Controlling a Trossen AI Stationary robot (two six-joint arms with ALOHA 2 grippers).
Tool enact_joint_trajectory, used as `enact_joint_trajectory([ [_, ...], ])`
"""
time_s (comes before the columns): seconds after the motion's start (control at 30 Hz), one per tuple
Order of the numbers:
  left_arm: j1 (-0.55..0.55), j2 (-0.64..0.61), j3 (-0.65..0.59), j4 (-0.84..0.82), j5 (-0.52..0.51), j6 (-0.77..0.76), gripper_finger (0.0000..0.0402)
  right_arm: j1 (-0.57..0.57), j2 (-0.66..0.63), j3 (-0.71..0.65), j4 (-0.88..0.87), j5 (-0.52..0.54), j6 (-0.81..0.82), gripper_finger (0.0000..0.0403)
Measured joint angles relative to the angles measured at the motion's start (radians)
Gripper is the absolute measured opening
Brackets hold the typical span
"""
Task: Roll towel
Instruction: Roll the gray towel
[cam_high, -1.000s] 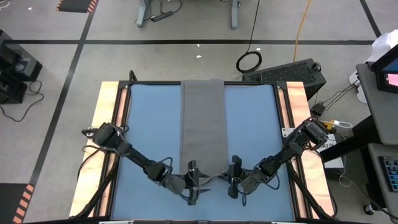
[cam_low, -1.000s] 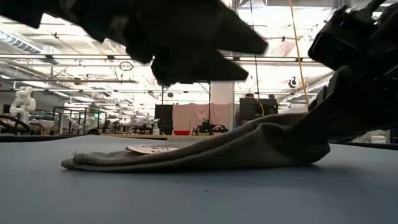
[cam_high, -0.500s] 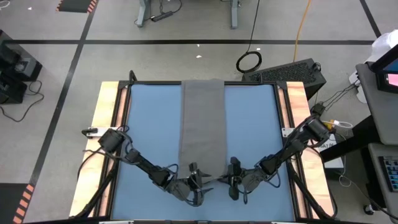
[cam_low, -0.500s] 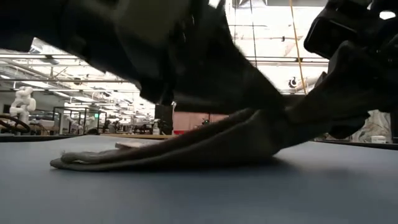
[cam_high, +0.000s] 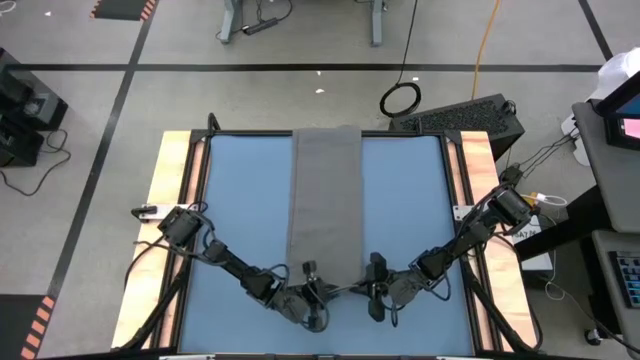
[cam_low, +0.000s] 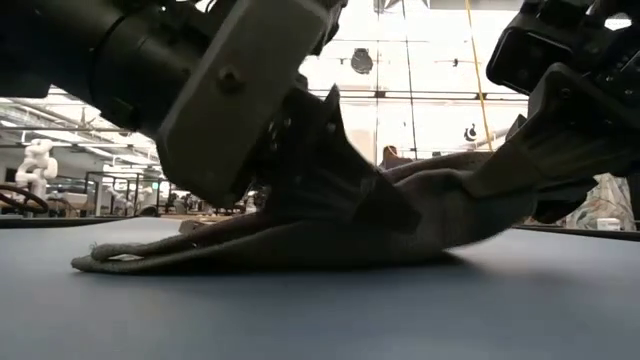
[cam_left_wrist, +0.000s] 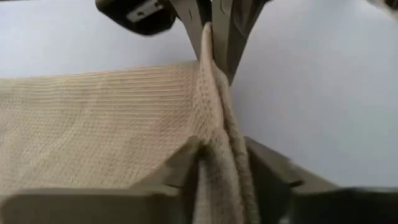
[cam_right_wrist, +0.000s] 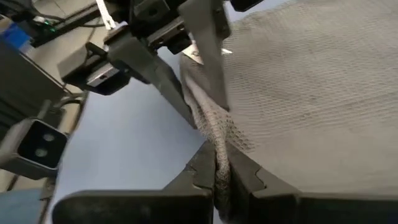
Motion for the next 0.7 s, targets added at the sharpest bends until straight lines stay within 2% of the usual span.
enact_joint_trajectory([
  [0.1,0.007,0.000,0.000,0.015,0.023,-0.001,0.0025,-0.001,0.000,0.000,-0.005,0.000,-0.040,0.0006],
  [0.13,0.012,-0.001,0.000,0.021,0.038,-0.018,0.0014,0.000,0.000,0.000,-0.006,0.000,-0.064,0.0008],
  [0.23,0.037,-0.018,-0.001,0.009,0.124,-0.117,0.0013,0.025,0.000,0.000,-0.014,-0.018,-0.214,0.0028],
  [0.4,0.091,-0.039,-0.001,0.012,0.310,-0.262,0.0008,0.070,0.000,0.000,-0.070,0.008,-0.348,0.0109],
  [0.6,0.146,-0.047,-0.001,0.012,0.436,-0.319,0.0006,0.138,0.000,0.001,-0.113,0.179,-0.482,0.0226],
  [0.7,0.164,-0.047,-0.001,0.013,0.485,-0.341,0.0005,0.182,0.000,0.001,-0.167,0.307,-0.529,0.0263],
])
